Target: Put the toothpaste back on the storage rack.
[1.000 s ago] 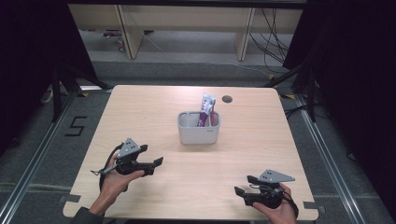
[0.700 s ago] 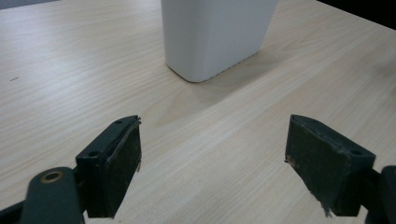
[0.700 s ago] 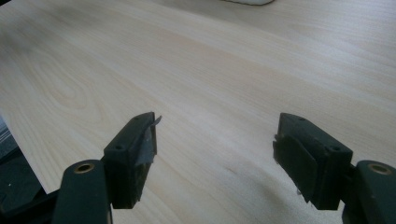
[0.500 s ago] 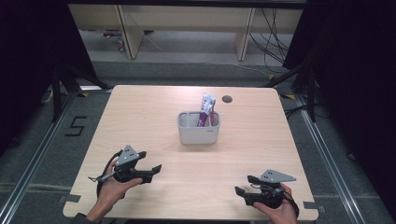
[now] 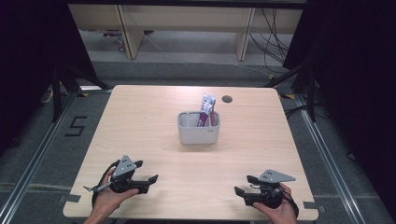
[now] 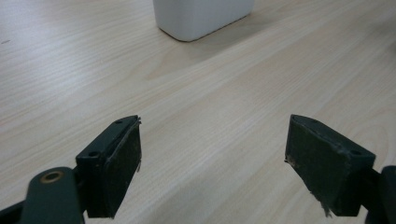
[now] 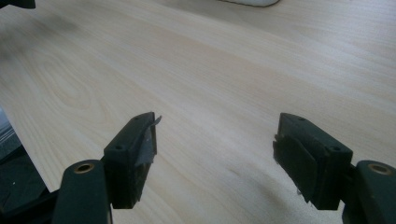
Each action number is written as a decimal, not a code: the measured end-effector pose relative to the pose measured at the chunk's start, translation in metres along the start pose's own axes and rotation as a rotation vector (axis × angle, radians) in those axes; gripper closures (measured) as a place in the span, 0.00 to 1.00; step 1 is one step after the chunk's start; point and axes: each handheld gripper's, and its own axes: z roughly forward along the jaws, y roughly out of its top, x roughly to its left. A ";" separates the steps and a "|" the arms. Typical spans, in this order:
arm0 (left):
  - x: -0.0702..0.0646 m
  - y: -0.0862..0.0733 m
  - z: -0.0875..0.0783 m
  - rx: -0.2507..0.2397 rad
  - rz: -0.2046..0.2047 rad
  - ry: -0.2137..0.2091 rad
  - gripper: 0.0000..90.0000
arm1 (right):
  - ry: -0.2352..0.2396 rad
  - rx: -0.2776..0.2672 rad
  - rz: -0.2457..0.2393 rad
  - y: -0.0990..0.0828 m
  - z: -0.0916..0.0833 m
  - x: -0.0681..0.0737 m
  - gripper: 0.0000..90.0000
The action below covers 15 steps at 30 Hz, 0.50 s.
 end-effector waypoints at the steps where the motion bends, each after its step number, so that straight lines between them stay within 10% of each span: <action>1: -0.002 -0.002 -0.002 0.000 0.001 0.006 0.20 | 0.007 0.003 0.012 0.000 -0.001 0.002 0.34; 15: -0.016 -0.018 -0.016 0.039 0.059 -0.002 0.20 | -0.002 0.014 -0.001 0.000 0.001 0.005 0.34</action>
